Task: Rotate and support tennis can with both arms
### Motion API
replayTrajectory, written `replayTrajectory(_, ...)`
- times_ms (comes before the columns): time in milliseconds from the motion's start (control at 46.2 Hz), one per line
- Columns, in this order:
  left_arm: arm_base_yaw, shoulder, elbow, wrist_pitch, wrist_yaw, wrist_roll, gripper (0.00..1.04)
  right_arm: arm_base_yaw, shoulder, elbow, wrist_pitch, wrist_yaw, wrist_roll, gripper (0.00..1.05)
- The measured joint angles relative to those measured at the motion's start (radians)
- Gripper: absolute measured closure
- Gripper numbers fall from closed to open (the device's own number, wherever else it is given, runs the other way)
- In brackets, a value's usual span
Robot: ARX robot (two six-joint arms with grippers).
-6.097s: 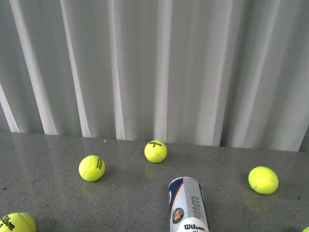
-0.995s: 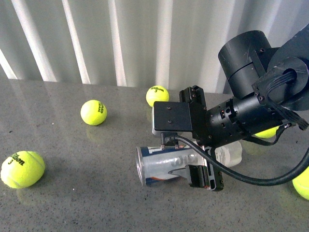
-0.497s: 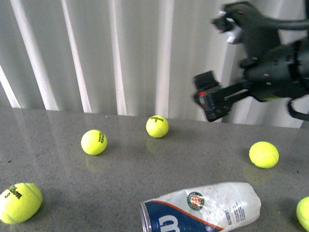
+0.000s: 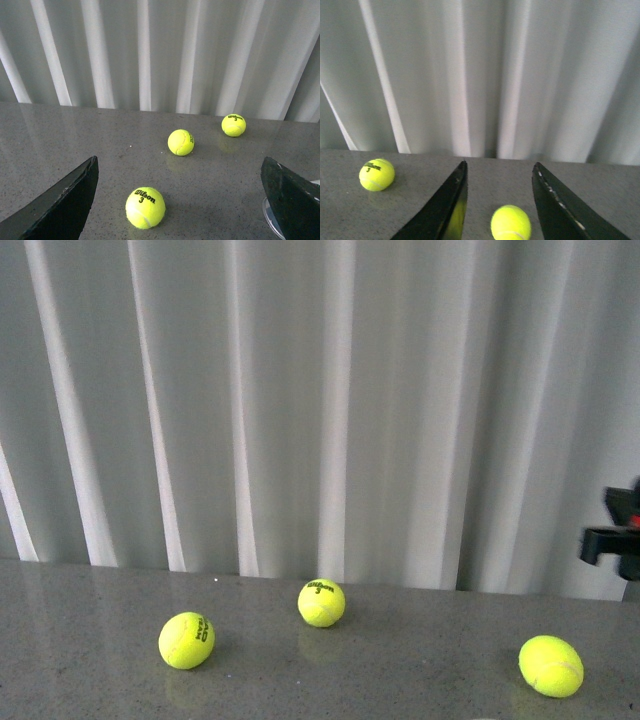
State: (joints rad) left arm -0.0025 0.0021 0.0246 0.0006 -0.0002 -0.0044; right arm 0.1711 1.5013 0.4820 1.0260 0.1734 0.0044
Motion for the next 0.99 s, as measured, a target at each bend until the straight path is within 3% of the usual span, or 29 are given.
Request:
replayTrajectory(238, 0.0, 0.0, 0.0, 0.0, -0.001, 0.0, 0.07, -0.042, -0.143, -0.175, 0.007, -0.058, -0.005, 1.01)
replayTrajectory(541, 0.0, 0.0, 0.0, 0.0, 0.0, 0.0, 0.07, -0.104, -0.334, -0.36, 0.01, -0.113, -0.005, 1.01)
replayTrajectory(584, 0.0, 0.0, 0.0, 0.0, 0.0, 0.0, 0.07, -0.142, -0.37, -0.387, -0.016, -0.167, -0.005, 1.01)
replayTrajectory(649, 0.0, 0.0, 0.0, 0.0, 0.0, 0.0, 0.07, -0.165, -0.435, -0.407, -0.058, -0.167, -0.005, 1.01)
replayTrajectory(995, 0.0, 0.0, 0.0, 0.0, 0.0, 0.0, 0.07, -0.169, -0.742, -0.467, -0.297, -0.172, -0.005, 1.01)
